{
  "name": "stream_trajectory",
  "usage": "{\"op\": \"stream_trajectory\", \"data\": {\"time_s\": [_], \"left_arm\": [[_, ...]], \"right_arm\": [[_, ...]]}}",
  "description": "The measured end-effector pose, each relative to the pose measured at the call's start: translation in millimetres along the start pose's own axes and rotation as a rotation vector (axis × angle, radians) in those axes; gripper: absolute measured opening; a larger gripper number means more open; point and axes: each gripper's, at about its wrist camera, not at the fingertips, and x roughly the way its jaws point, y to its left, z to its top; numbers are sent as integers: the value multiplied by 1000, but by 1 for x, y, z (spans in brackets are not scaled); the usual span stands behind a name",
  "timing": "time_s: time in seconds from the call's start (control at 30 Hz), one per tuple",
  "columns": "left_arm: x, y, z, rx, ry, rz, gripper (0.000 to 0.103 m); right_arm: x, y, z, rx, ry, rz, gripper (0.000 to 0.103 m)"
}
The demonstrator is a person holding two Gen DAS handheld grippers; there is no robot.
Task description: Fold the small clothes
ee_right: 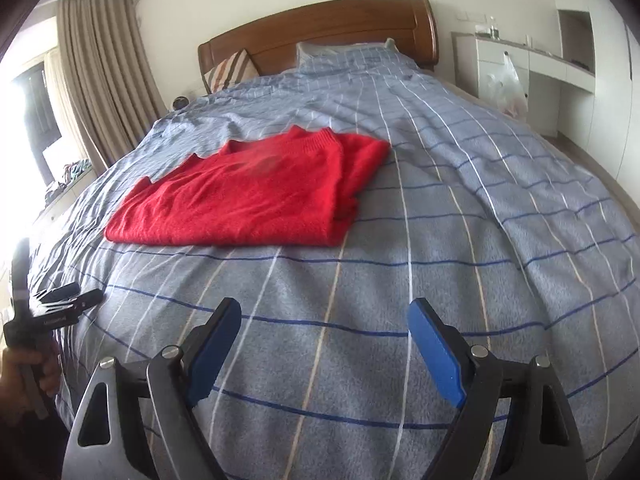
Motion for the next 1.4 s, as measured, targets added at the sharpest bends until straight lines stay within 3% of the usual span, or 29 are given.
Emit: {"op": "stream_trajectory", "data": {"time_s": [0.1, 0.2, 0.27, 0.4, 0.57, 0.63, 0.67, 1.4], "left_arm": [[-2, -2, -11, 17, -77, -6, 102], [-3, 2, -6, 0, -64, -22, 102], [-7, 9, 4, -34, -43, -34, 102], [-20, 31, 42, -114, -133, -10, 102], [29, 65, 77, -161, -97, 134, 102], [63, 76, 74, -178, 36, 172, 102], [76, 80, 72, -195, 97, 143, 103], [72, 82, 64, -213, 74, 124, 103]], "right_arm": [[21, -15, -14, 7, -6, -66, 85], [24, -20, -20, 27, -38, -58, 85], [25, -18, -23, 4, -51, -71, 86], [28, -21, -27, 3, -64, -55, 87], [28, -21, -28, -1, -70, -50, 88], [28, -22, -27, 2, -71, -44, 88], [28, -22, -27, 2, -71, -44, 88], [28, -20, -26, -2, -68, -49, 88]]}}
